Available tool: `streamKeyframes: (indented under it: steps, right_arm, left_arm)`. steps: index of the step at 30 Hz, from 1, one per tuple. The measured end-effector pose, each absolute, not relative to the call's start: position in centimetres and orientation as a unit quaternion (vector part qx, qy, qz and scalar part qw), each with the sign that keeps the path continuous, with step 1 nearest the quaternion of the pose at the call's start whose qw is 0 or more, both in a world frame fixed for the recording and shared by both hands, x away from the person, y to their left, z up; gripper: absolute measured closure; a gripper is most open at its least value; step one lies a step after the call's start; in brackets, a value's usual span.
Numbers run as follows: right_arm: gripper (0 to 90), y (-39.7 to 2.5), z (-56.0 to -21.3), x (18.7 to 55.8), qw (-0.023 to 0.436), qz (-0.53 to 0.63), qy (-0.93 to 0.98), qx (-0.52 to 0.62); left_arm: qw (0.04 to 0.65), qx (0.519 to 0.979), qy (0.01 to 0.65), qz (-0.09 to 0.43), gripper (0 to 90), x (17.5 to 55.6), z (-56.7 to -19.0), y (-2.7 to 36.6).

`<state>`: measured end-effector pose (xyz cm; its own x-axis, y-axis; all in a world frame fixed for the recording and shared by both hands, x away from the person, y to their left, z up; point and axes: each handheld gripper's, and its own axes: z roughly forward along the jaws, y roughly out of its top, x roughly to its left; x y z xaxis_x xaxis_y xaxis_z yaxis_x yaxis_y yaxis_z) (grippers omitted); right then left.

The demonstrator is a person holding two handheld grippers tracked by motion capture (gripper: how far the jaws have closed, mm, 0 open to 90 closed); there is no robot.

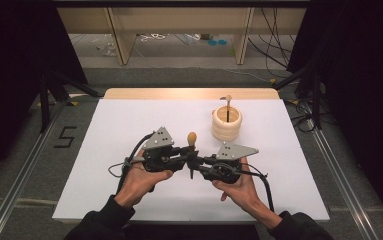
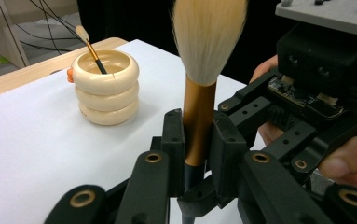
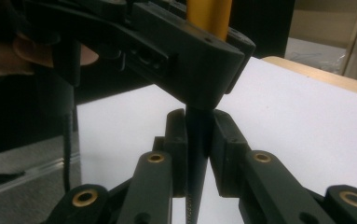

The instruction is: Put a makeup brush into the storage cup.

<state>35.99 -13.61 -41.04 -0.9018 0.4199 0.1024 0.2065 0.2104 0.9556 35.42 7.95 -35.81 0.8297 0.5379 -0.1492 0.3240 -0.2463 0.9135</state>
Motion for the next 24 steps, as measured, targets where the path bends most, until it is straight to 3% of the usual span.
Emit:
streamKeyframes:
  steps: [3, 7, 24]
  right_arm:
    - [78.5, -13.7, -41.1, 36.1, 0.081, 0.602, 0.766, 0.210]
    - [78.5, -14.1, -41.0, 36.3, 0.080, 0.603, 0.764, 0.216]
    - [78.5, -16.8, -40.2, 39.3, 0.127, 0.590, 0.756, 0.255]
  left_arm:
    - [0.552, 0.780, 0.277, 0.098, 60.2, 35.5, -35.7, 8.0]
    - [0.557, 0.774, 0.285, 0.095, 50.1, 35.4, -35.5, 8.4]
    - [0.552, 0.761, 0.319, 0.122, 33.5, 33.4, -37.2, 12.6]
